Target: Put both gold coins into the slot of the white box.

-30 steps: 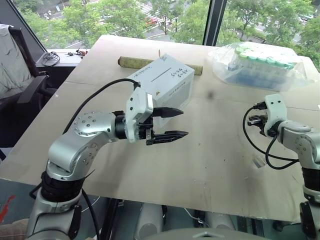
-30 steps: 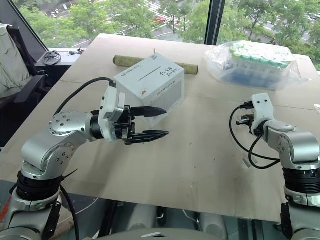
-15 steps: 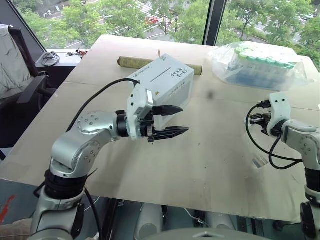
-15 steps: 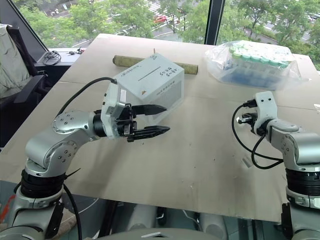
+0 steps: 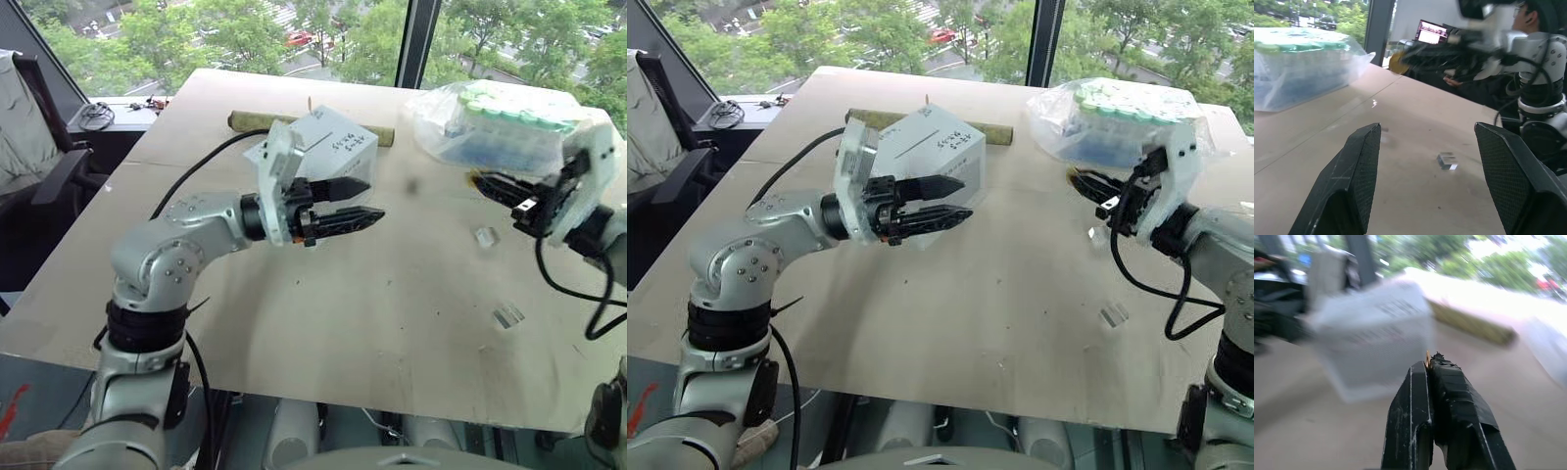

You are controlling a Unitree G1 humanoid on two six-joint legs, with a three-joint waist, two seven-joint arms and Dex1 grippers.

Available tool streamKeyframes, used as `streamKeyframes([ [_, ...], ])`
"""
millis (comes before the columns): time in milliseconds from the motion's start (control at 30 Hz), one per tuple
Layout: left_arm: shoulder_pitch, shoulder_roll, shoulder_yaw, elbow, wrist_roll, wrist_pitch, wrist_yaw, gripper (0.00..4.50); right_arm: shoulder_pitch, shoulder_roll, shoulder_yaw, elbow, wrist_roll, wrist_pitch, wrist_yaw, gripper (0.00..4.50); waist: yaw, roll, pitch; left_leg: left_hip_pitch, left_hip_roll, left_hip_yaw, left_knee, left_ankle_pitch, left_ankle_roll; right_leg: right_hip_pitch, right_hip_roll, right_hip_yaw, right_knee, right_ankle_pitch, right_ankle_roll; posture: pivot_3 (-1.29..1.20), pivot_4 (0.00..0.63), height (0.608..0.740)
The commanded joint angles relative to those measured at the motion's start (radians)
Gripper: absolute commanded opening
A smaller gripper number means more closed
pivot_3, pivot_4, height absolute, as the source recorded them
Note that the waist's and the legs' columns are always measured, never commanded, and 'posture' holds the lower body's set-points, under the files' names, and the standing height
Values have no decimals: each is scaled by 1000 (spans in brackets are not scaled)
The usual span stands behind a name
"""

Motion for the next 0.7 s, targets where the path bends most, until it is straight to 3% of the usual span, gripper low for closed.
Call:
streamKeyframes([
  [33,-48,-13,7,5,-50,14,-30,1934,-49,-36,-20,-60,226,15,-43,0,2,0,0,0,0,0,0,0,0,0,0,0,0,0,-1,0,150,740],
  [100,-70,-16,-3,12,-52,10,-57,941,-70,-61,-3,-64,330,-1,-93,0,4,0,0,0,0,0,0,0,0,0,0,0,0,1,-4,0,150,740],
  [133,-79,-15,-7,16,-48,9,-68,717,-76,-75,6,-64,369,-11,-118,0,3,0,0,0,0,0,0,0,0,0,0,0,0,1,-4,0,150,740],
  [367,-157,-34,-15,83,-62,27,-130,717,-78,-167,75,-72,531,-103,-224,0,2,0,1,0,0,0,0,0,0,0,0,0,-1,2,-4,0,150,740],
  [700,-189,-40,-27,103,-66,34,-172,717,-56,-243,149,-83,588,-204,-253,0,3,0,1,-1,0,0,0,0,0,0,0,0,-1,1,-4,0,150,740],
])
